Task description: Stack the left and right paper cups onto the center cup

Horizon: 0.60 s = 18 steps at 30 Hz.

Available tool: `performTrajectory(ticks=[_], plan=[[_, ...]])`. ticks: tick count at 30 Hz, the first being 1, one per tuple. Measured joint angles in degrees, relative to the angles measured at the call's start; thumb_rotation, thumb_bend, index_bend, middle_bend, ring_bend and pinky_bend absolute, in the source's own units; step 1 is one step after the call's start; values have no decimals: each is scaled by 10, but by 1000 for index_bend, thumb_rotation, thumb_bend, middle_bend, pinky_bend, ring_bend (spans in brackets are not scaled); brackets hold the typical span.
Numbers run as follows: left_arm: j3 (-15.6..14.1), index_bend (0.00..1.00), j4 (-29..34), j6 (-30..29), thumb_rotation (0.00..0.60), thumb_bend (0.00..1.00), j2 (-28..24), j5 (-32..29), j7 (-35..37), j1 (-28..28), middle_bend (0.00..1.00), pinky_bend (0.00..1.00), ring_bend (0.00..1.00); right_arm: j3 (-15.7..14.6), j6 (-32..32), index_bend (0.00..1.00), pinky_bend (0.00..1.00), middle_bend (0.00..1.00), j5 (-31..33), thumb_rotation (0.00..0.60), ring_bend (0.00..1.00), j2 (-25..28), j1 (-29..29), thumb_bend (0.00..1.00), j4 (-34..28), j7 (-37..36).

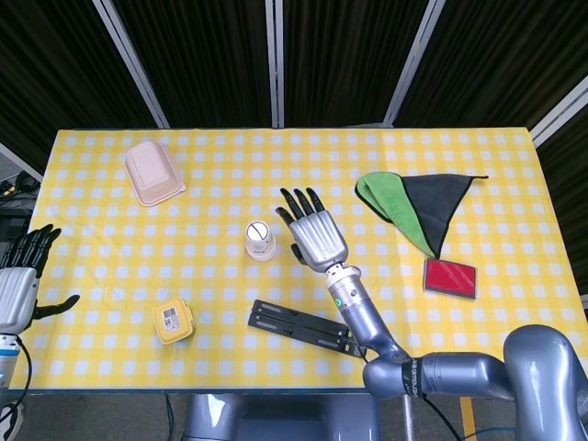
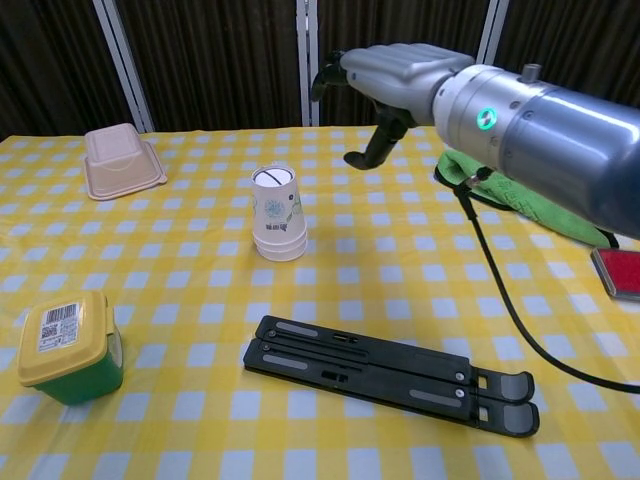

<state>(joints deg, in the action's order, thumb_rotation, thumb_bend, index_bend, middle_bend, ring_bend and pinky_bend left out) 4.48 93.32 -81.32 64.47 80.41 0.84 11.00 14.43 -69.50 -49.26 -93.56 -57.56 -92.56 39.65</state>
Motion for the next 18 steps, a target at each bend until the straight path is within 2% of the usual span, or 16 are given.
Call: performTrajectory(ticks=[5, 13, 18], plan=[[-2, 0, 0, -1, 600, 102, 3, 4, -11, -1, 0, 0, 0, -37, -53, 47, 0, 0, -49, 600, 0, 34, 65, 133, -17, -51], [-7, 0, -3, -3, 600, 91, 16, 14, -44, -1, 0, 0, 0, -117, -129, 21, 0, 0, -123, 600, 0, 114, 193, 131, -25, -181], [-15, 0, -17, -13, 600, 88, 30, 14, -59, -12, 0, 0, 0, -176, -187, 4, 0, 0, -189, 600, 0, 155, 282, 131, 4, -279]])
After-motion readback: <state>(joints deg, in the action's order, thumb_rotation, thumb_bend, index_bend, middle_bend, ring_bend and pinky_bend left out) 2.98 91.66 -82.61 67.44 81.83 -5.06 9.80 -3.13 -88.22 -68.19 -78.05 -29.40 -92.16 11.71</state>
